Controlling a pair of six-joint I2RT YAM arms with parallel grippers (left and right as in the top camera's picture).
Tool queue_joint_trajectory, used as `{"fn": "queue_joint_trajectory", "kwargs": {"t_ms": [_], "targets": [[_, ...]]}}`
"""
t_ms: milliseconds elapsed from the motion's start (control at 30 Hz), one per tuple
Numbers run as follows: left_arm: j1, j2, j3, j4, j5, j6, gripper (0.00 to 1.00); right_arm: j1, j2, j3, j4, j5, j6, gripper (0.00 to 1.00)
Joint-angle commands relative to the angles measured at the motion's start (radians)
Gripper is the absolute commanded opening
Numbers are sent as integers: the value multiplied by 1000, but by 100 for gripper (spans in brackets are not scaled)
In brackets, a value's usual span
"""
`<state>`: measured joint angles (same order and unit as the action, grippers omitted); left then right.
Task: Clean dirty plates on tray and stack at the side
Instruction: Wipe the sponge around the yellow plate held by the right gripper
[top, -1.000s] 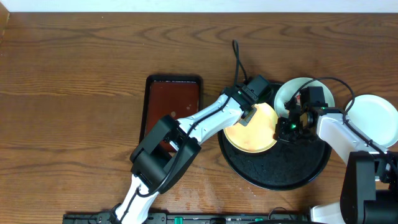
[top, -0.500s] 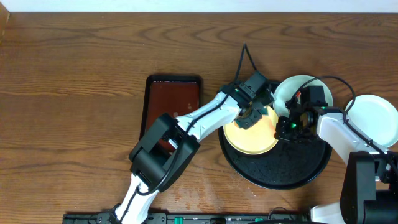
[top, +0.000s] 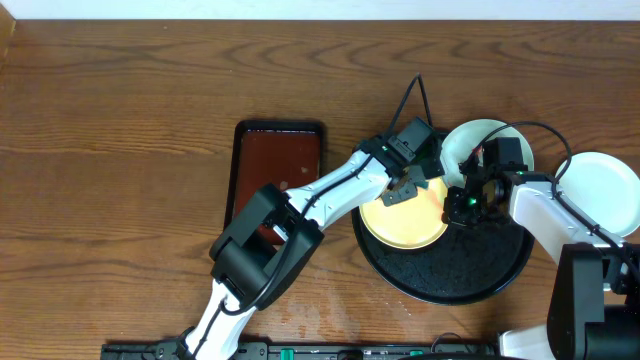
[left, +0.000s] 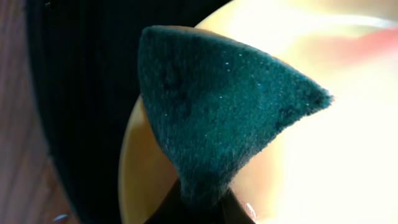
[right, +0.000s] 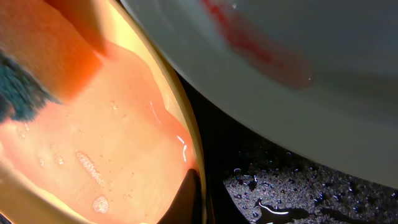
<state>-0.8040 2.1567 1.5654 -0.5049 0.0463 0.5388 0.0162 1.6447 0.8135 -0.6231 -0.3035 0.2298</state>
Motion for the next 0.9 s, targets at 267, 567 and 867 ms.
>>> {"fn": "queue_joint_trajectory", "kwargs": {"t_ms": [267, 567, 867], "targets": [[79, 24, -9, -163, -136, 40, 7, -7, 18, -11, -16, 93, -25, 1], [65, 21, -9, -391, 14, -221, 8, -7, 18, -11, -12, 93, -24, 1], [65, 18, -9, -334, 85, -417, 8, -7, 18, -11, -7, 93, -24, 1]]}}
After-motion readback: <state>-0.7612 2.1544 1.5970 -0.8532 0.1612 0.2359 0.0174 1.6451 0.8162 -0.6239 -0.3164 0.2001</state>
